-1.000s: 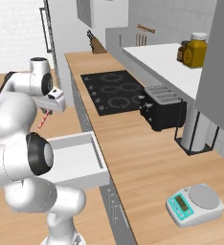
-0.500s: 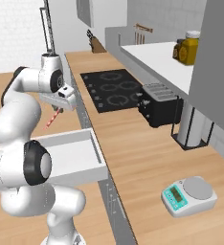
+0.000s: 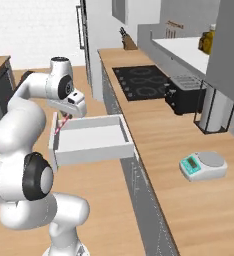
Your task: Take a straw from the drawer in front and place it inside the glass cup on the dining counter.
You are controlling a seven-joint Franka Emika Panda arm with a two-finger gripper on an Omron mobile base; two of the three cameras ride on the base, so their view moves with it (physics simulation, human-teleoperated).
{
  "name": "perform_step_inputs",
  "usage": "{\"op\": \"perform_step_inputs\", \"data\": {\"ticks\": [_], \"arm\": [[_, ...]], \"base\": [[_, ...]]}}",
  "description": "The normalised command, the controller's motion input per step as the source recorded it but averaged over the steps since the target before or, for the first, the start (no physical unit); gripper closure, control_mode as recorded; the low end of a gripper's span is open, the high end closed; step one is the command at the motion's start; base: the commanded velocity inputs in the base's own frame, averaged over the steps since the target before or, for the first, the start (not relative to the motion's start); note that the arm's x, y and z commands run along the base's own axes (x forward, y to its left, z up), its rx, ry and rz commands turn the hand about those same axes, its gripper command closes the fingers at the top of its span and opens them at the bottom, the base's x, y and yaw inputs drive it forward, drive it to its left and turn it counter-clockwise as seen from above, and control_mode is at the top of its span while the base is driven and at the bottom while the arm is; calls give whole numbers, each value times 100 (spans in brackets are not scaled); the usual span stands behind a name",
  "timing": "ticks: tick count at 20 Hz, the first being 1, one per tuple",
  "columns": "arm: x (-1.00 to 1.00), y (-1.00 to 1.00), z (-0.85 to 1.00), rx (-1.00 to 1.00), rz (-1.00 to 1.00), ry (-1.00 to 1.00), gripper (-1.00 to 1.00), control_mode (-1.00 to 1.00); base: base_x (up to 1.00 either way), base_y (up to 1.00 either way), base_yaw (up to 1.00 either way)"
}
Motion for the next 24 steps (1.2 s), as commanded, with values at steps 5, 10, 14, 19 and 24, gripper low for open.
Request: {"op": "perform_step_inputs", "data": {"ticks": [5, 10, 14, 19, 24], "arm": [[0, 0, 0, 0, 0, 0, 100, 100], [0, 0, 0, 0, 0, 0, 100, 100], [0, 0, 0, 0, 0, 0, 100, 100], [0, 0, 0, 0, 0, 0, 100, 100], [0, 0, 0, 0, 0, 0, 100, 100]], "base": [[-100, 34, 60], [-100, 29, 57], [-75, 54, 33], [5, 83, 5], [69, 66, 1]]}}
